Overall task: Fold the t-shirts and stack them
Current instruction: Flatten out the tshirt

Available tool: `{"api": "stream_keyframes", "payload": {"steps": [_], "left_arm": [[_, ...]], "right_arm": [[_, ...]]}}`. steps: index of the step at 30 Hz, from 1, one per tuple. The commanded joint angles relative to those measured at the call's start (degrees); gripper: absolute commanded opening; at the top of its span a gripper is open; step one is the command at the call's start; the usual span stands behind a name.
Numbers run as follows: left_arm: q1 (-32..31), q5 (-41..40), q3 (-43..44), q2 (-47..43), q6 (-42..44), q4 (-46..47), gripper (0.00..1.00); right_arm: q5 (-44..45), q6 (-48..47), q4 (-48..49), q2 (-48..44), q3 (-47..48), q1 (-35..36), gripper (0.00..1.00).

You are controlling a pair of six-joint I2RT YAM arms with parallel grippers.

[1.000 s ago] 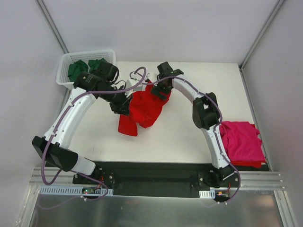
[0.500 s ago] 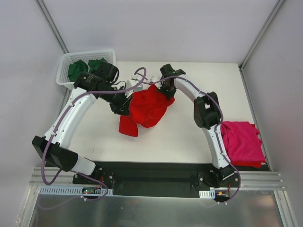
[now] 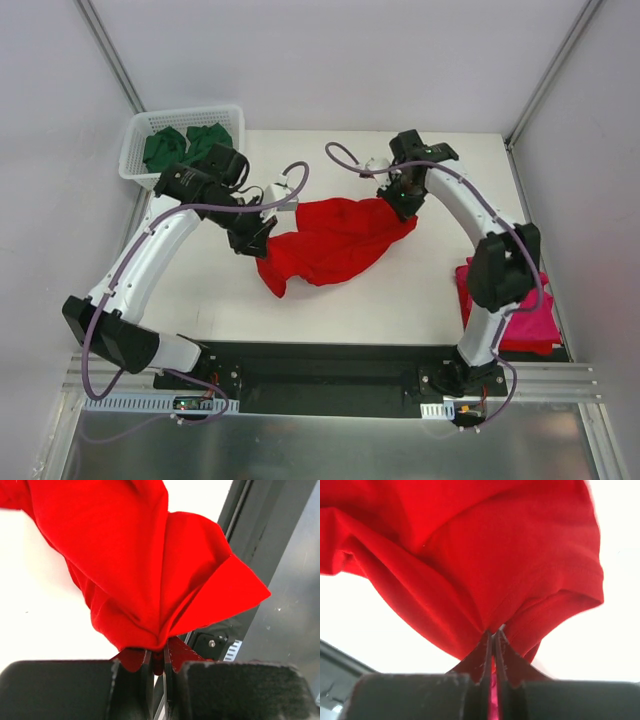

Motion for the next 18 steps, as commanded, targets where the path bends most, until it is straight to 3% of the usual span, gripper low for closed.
{"api": "stream_keyframes", "payload": {"steps": [1, 7, 12, 18], "left_arm": [[0.4, 4.3, -1.7, -5.7, 5.5, -5.3, 0.0], [0.2, 6.2, -5.2, -14.6, 8.1, -7.2, 0.0], [0.2, 7.7, -3.7, -23.3, 9.4, -7.3, 0.0], [0.4, 2.5, -4.3, -27.0, 10.5, -4.4, 0.0]], "right_arm": [[-2.1, 1.2, -9.4, -11.2, -7.0, 0.2, 0.01], [-3.6, -1.2, -18.9, -23.3, -13.6, 0.2, 0.01], [-2.9, -2.4, -25.3, -31.1, -12.5, 0.2, 0.01], [-3.0, -3.4, -21.4, -37.7, -8.7, -3.8, 0.01]]}}
